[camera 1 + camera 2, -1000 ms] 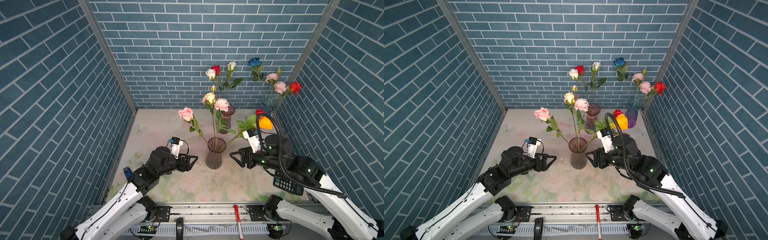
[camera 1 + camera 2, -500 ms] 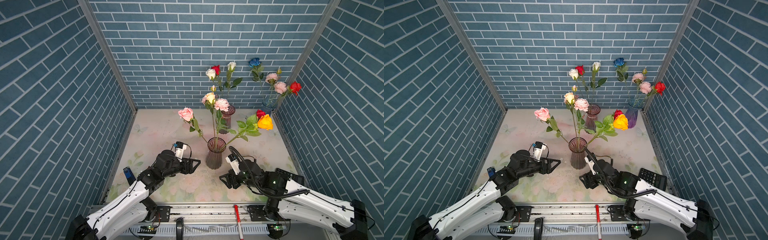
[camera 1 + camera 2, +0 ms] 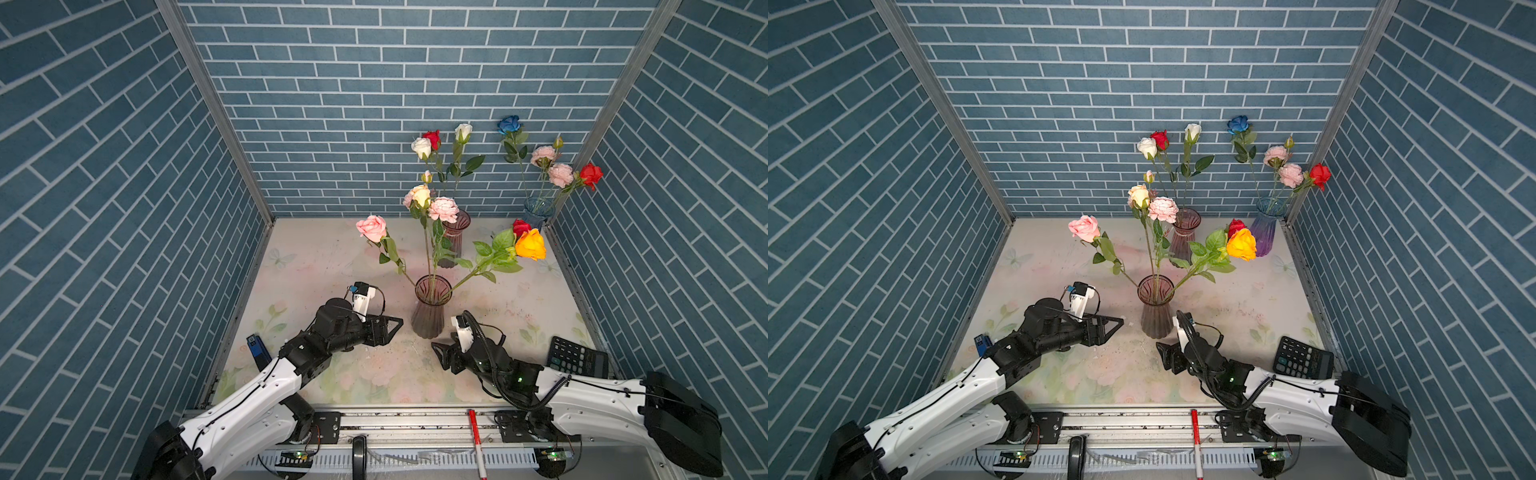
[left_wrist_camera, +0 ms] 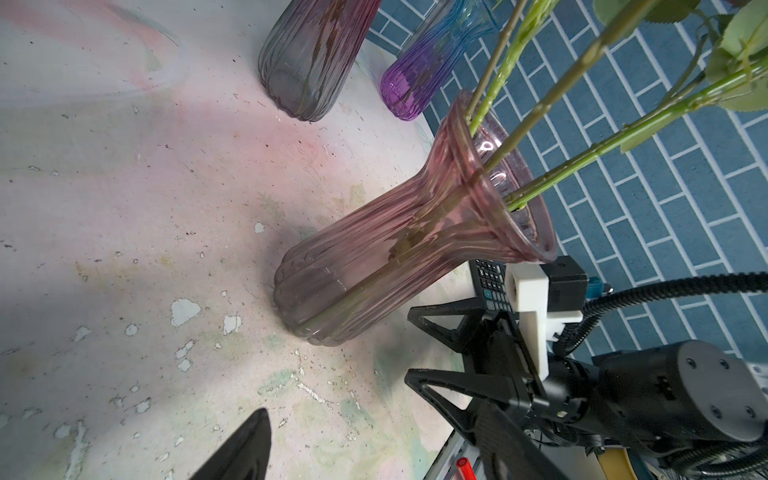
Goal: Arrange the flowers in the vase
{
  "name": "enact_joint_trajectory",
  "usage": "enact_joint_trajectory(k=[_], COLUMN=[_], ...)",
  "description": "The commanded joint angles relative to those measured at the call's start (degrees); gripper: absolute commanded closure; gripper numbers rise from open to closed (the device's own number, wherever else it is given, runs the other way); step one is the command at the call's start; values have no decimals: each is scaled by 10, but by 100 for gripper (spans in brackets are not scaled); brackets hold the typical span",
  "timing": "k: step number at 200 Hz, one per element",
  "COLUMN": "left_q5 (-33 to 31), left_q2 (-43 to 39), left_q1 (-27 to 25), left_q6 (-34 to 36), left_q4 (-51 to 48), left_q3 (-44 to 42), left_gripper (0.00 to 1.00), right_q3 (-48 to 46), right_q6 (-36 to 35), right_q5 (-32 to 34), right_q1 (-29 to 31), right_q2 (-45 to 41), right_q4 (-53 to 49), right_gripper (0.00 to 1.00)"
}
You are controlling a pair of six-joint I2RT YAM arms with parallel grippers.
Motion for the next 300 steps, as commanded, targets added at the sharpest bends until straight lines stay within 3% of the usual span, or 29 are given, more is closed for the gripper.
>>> enact_joint_trajectory(k=[1,91,143,300], left_q5=[1,2,4,-6], left_q2=[-4,-10,-13,-56], left_q1=[1,1,2,7], left_q6=[-3,-3,2,45], left_q4=[19,15,4,-68], left_q3=[0,0,2,17], left_gripper=[20,20,20,20], right_q3=[-28,10,28,253], right_q6=[-47,-74,-75,-96], right_q5=[32,51,-9,-151], right_q1=[3,-8,-52,-147], right_q2=[49,234,315,418], right_q4=[194,324,402,211], right_gripper=[24,29,35,38])
